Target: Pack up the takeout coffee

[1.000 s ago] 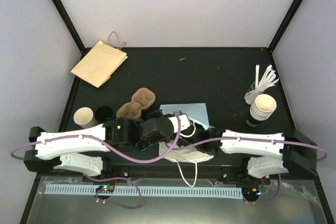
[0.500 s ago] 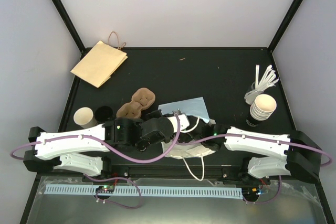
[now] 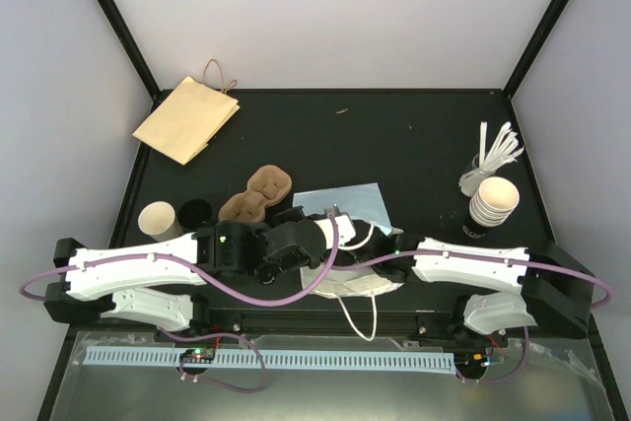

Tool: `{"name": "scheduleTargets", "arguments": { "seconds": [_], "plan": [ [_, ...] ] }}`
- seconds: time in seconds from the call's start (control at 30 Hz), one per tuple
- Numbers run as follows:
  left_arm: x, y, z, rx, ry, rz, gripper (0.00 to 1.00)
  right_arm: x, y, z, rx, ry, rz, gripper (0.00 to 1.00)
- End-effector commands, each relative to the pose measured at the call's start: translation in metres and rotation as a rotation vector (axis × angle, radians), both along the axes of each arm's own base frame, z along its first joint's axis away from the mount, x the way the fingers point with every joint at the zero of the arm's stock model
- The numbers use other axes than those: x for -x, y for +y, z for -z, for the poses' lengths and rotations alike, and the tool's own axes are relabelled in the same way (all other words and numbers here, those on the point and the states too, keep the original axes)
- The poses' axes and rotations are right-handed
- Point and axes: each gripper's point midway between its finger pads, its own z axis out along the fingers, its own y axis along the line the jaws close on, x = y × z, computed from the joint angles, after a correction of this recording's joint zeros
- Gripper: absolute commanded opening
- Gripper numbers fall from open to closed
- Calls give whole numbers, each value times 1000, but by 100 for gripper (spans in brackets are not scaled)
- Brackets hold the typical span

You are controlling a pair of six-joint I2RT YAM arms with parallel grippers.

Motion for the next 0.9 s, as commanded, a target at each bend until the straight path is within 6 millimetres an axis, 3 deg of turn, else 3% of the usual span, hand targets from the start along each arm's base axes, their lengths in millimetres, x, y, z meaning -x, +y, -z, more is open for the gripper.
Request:
{"name": "scheduleTargets", "arguments": {
  "seconds": [0.0,0.17,0.43,0.53,0.73,0.87],
  "plan": [
    [15,-19,-14,96,49,68,2,-22,-4,-5,-141,13,142,83],
    [17,-19,-12,107,71,71,2,-34,-5,-7,-225,42,176,82],
    [20,-22,-1,105,101,70,3,-41,1,-5,-185,16,155,75],
    [24,-23,-3,126,129,80,14,-41,-4,0,-133,13,157,73],
    [51,-29,-23,234,264,190,52,-38,-10,16,-97,24,154,71],
    [70,-20,-47,311,355,253,62,-39,-8,19,-89,26,152,70]
  ]
}}
